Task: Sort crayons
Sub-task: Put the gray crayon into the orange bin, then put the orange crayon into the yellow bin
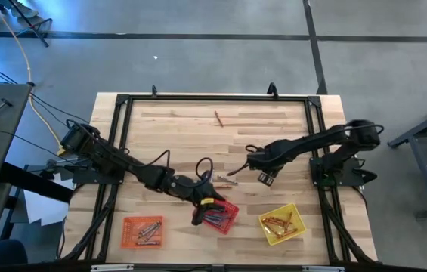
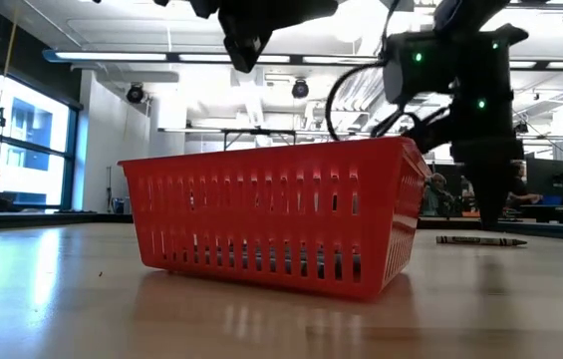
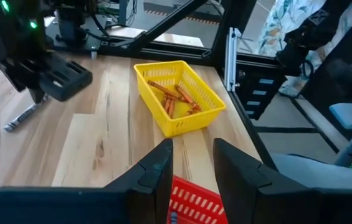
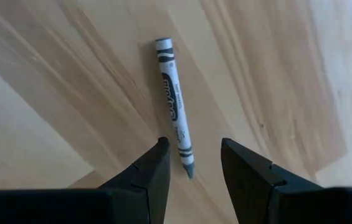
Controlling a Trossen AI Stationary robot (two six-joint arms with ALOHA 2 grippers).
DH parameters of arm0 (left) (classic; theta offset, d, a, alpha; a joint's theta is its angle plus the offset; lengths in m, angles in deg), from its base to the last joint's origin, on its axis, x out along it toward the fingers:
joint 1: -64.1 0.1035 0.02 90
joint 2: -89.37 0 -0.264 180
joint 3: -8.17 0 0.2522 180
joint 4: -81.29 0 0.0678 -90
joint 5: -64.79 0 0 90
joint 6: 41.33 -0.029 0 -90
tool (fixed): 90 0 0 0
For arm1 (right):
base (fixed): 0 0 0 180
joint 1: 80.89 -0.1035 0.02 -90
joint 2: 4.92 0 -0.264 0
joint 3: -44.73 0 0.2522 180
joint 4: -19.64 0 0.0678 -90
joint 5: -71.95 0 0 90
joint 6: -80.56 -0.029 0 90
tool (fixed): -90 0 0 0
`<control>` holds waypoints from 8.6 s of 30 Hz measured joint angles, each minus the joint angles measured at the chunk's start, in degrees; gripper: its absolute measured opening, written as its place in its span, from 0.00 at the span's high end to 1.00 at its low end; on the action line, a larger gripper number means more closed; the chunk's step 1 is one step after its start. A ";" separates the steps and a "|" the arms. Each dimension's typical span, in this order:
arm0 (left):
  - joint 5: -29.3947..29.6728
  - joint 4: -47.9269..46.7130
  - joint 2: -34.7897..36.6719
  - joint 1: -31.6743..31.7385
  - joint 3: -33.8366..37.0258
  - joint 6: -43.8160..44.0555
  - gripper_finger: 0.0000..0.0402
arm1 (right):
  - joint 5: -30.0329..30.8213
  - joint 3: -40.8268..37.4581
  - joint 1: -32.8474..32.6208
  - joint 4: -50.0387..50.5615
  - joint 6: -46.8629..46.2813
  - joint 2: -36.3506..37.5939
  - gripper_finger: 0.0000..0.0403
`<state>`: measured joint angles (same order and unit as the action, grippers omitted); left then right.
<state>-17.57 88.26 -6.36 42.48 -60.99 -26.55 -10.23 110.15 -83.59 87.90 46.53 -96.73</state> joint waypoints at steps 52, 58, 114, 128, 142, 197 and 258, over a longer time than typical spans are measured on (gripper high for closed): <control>15.57 -1.03 6.67 -4.50 0.02 -17.40 0.75 | 17.31 -0.07 -6.81 -19.33 3.43 28.25 1.00; 24.61 4.56 6.63 -5.58 0.36 -24.25 0.75 | 31.82 -0.02 -19.94 -34.08 11.69 28.88 1.00; 7.37 27.29 0.57 -2.36 2.26 -22.87 0.54 | 26.01 0.02 -27.75 -87.97 30.98 2.13 1.00; 7.69 27.12 -1.51 -1.61 -0.28 -23.85 0.79 | 26.18 0.02 -28.77 -87.26 31.06 2.15 1.00; 7.67 26.95 -1.51 -1.61 -0.35 -23.83 0.99 | 28.87 0.02 -30.69 -86.80 31.58 2.15 1.00; 3.46 -67.11 14.75 -29.09 -0.26 87.21 0.99 | 26.01 0.02 -27.83 -49.41 10.50 8.90 0.68; 42.75 -59.80 14.73 -15.13 3.04 50.92 0.85 | -0.36 0.04 14.83 -52.29 16.57 2.47 0.68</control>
<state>25.17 28.46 8.38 27.35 -57.95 24.36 -10.59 110.20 -68.76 35.61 63.10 -94.27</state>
